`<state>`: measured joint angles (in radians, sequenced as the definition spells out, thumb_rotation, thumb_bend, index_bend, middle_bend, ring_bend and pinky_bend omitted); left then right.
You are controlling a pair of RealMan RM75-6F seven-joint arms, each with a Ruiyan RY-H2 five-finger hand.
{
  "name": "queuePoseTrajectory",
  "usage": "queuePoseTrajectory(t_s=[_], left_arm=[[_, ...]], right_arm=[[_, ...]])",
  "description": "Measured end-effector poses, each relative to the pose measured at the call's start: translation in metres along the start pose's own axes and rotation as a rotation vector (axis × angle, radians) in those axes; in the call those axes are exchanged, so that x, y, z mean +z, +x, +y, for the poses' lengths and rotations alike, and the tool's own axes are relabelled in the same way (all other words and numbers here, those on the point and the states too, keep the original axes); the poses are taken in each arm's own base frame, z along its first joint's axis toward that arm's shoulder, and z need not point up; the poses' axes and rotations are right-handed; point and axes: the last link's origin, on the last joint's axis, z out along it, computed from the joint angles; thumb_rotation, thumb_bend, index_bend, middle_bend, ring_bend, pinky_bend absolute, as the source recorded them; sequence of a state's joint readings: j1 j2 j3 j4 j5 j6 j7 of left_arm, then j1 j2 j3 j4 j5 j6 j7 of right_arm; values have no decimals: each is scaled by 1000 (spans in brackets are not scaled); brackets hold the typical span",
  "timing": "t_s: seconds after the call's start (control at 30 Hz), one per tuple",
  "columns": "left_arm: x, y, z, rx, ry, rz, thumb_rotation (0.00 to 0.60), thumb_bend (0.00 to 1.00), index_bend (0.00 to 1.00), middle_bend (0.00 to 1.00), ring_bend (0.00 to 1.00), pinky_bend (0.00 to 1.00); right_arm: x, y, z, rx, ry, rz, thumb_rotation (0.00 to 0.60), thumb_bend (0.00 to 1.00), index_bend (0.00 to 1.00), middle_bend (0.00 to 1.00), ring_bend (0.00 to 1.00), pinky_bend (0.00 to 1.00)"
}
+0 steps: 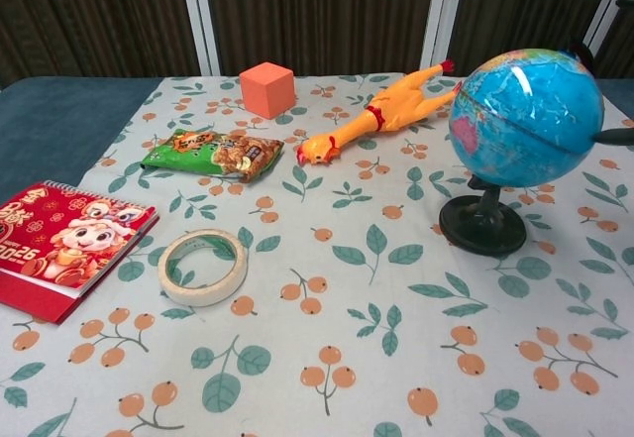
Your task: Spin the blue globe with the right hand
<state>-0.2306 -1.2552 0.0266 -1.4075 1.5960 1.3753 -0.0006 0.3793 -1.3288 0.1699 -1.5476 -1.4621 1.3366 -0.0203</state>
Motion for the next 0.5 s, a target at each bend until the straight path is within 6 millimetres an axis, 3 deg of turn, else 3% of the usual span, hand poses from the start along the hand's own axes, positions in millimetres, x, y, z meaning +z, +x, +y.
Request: queuePoseTrajectory(t_s=[0.5], left_arm=[[0, 1, 0, -1, 0, 7, 600, 437, 33, 0, 0, 0]], right_arm=[[-4, 4, 26, -80, -69, 5, 600, 0, 0, 0, 0, 0]])
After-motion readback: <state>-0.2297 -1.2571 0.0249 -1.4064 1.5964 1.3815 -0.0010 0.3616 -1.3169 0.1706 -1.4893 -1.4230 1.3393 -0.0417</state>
